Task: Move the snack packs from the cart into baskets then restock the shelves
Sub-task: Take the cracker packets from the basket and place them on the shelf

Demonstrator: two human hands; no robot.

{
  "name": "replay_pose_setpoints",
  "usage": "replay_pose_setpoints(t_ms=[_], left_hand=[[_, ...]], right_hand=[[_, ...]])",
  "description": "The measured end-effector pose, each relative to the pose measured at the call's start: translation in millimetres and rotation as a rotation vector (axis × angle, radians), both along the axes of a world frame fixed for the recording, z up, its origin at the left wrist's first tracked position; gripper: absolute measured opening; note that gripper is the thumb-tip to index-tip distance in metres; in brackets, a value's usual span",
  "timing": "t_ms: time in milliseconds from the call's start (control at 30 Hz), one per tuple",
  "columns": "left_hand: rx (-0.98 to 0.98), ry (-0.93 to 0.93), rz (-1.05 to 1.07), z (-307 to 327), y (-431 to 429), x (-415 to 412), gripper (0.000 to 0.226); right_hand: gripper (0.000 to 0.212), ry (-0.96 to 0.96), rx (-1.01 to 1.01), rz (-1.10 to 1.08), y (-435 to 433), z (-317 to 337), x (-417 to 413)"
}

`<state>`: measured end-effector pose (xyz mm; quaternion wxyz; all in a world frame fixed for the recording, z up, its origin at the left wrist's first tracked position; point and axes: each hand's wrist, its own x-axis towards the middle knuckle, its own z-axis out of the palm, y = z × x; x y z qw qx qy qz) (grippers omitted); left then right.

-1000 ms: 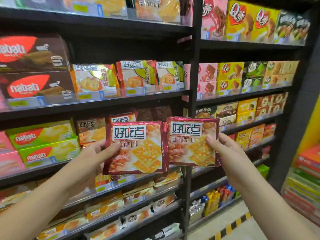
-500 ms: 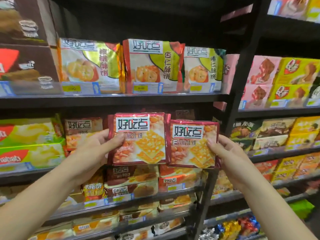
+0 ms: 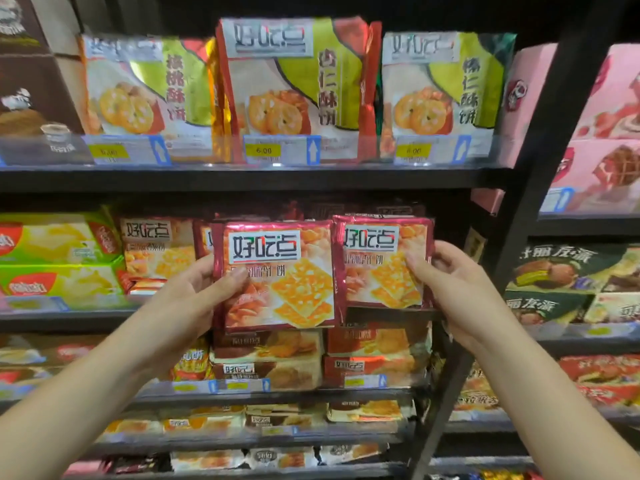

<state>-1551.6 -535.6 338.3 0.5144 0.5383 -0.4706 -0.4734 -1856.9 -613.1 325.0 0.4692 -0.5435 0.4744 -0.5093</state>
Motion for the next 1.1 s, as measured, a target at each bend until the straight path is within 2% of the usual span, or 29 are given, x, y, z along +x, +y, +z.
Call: replay_pose_setpoints(t_ms=[233,500,667,767,833,933,1000,1100], left_hand=[[-0.069,0.031,0.128,-26.4,-19.6,-18.9,0.040],[-0.067,0.012,0.177,-42.5,-43.2,-15.8,0.040],[-0.071,0.005,0.215,-40.0,-50.9,-14.9,0.039],[-0.069,-0.008,0.224,-39.3,-52.0,-15.7,0.036],[-0.071,-0.016,0.227,-38.5,-51.9,-16.7,0.035],[-0.059,-0.013,0.216,-36.7,-51.4,-17.5,0.034],[-0.049,-0.005,0.206,-34.8,-51.1,-16.8,0.034],[-0.049,0.007,0.200,-32.8,-51.5,-15.5,0.034]], right_hand=[[0.027,0.021,-0.021,0.017,-45.7,-12.6,-0.8],[0.024,-0.001,0.025,0.013,-73.6,-28.8,1.8],[0.014,0.031,0.016,-0.064,-92.1,-27.1,2.0],[0.017,0.127,0.017,-0.154,-110.9,-23.9,8.3],[0.013,0.111,0.051,-0.187,-125.9,-21.9,16.4],[0.023,0.070,0.149,-0.208,-149.0,-20.9,31.8],[0.020,0.124,0.209,-0.217,-160.2,-19.5,40.5],[0.033,0.273,0.248,-0.183,-169.7,-16.3,50.6]])
